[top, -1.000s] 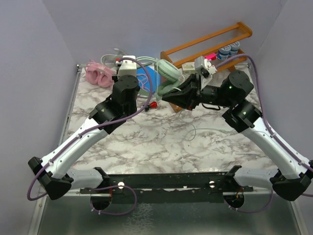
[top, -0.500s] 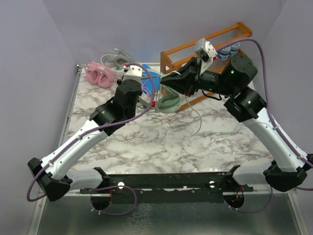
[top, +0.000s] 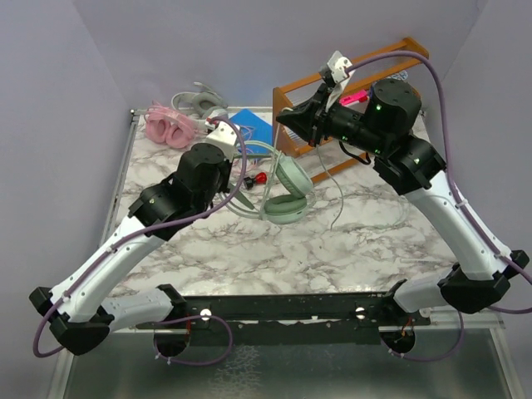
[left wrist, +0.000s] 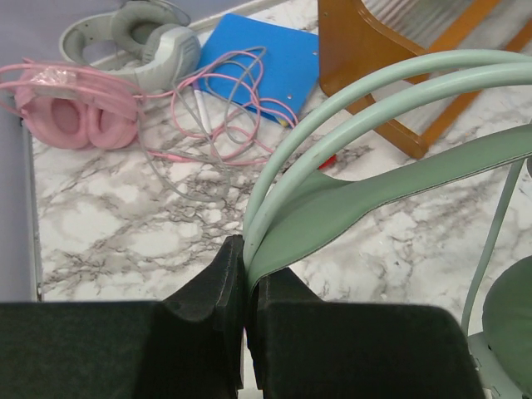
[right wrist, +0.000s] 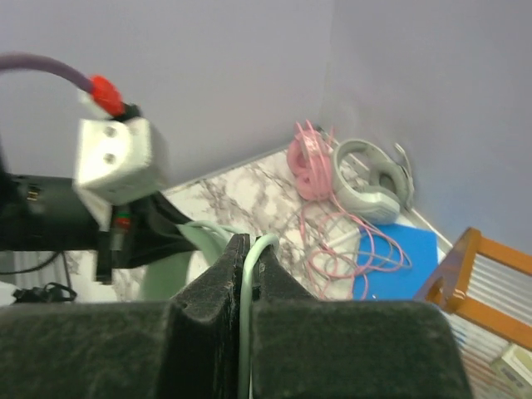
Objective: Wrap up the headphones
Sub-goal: Wrap the headphones cable around the headphones.
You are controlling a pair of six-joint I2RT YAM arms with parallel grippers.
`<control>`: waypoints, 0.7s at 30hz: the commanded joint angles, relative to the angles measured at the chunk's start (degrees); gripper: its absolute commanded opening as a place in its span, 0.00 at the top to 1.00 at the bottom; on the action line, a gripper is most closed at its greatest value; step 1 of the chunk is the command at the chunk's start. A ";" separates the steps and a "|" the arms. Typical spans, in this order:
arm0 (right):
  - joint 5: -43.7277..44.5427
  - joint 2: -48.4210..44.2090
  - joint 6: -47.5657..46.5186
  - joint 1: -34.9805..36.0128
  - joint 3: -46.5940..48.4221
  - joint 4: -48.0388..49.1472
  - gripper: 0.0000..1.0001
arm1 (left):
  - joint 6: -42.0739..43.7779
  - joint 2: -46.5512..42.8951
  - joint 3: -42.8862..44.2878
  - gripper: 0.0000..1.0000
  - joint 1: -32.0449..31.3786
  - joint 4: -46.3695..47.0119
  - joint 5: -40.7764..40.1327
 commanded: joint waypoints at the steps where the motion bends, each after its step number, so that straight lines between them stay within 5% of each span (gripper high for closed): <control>1: 7.25 0.05 -3.07 -1.01 -1.38 -1.66 0.99 | -3.71 -3.47 3.77 1.00 -0.01 -3.04 7.13; 11: 3.23 -6.22 -17.93 -1.33 -10.26 -2.38 0.99 | -1.40 -3.57 5.81 1.00 -0.01 -9.33 5.59; 21: 6.36 -9.19 -27.70 -1.38 -16.15 1.13 0.99 | 1.05 -6.64 6.95 1.00 0.00 -10.54 22.14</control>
